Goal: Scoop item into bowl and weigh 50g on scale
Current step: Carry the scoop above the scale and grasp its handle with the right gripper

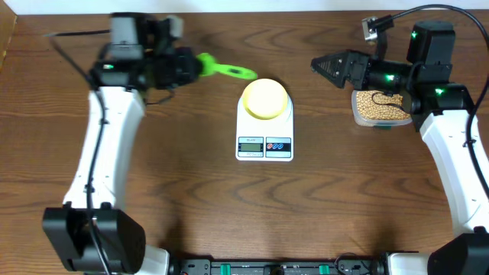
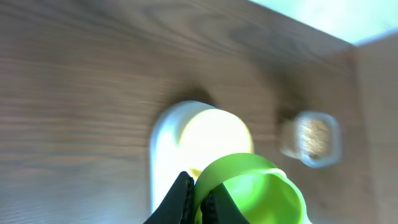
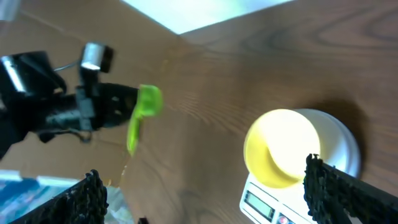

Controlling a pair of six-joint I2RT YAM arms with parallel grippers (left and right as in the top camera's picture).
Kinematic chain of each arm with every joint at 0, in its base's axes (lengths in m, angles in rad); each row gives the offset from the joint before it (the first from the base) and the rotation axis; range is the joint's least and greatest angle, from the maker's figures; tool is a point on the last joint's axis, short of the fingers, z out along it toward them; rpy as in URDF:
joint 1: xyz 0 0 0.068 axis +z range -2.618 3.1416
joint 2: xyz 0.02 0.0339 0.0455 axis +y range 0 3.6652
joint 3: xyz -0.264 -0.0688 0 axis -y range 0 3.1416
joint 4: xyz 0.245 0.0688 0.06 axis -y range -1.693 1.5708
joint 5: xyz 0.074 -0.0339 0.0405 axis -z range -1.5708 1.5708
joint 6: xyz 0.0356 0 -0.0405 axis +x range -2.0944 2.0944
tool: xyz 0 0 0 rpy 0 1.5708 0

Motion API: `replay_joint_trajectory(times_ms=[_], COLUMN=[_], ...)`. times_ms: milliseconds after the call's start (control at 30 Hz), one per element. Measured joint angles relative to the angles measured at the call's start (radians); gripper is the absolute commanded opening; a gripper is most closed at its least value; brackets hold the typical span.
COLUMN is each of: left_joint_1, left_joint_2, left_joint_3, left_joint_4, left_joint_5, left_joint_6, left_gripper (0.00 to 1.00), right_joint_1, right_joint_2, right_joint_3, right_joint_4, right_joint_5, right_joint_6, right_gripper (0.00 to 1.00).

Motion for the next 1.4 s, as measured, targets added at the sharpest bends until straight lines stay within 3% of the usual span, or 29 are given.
replay_joint_trajectory(times_ms=[267,600,767,833,900,1167,1400], left_joint_1=[-0.216,-0.275,-0.275,-0.275,-0.275,-0.277,-0.303], left_joint_2=[0.021,0.021,0.021,0.021,0.021,0.021,0.021], left_joint_3=[0.000,0.000,0.000,0.000,0.000,0.000,0.000], left_joint_4=[0.091,0.188,0.197,0.204,0.216,0.217,0.211], left_joint_5=[0.012,-0.021,-0.059,-0.070,-0.076,-0.079,-0.080], left_joint_6=[-0.100,-0.186,-0.228,-0.237,-0.245,-0.258,-0.257], left_gripper=[0.07,0.07,0.07,0.07,0.07,0.07,0.07], right_joint_1=[0.055,0.109,0.126,0.129,0.129,0.129,0.129], right_joint_2=[0.000,0.000,0.000,0.000,0.000,0.000,0.000], right_joint_3=[0.000,0.000,0.000,0.000,0.000,0.000,0.000], right_joint_4=[0.030,0.026,0.026,0.024,0.024,0.029,0.033], right_joint_5=[-0.033,-0.039,-0.033,-0.027,-0.023,0.001,0.008], right_joint_6=[0.007,0.015,0.023,0.027,0.029,0.036,0.039], right_gripper=[0.90,0.77,0.58,0.43,0.34,0.30,0.01])
